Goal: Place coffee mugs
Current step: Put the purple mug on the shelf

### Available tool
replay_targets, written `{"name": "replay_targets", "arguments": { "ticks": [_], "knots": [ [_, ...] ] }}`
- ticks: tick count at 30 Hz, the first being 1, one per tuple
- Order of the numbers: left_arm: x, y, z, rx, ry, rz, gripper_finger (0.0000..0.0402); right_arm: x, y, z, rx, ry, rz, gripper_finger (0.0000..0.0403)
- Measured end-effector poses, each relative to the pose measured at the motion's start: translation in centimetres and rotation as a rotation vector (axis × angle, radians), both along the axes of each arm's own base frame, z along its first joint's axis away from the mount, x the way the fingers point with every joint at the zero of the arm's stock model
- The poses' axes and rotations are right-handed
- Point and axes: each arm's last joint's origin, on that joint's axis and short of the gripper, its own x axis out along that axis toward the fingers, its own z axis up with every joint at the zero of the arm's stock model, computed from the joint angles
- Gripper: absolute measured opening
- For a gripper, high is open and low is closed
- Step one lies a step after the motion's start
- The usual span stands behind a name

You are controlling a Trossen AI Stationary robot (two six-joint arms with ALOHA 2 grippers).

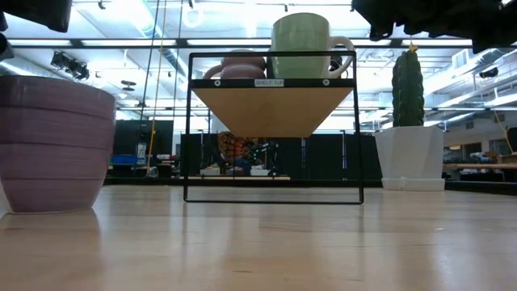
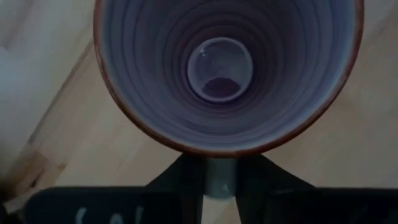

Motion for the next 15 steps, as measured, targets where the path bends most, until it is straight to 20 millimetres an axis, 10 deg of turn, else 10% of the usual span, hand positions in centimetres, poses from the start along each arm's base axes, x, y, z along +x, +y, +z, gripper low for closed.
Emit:
{"name": "replay_targets", "arguments": {
  "ticks": [15],
  "knots": [
    [-0.1, 2.3, 2.5, 0.023, 0.046, -0.183, 0.0062, 0.0, 0.2, -0.6, 0.099, 0.086, 0.008, 0.0210]
  ]
}}
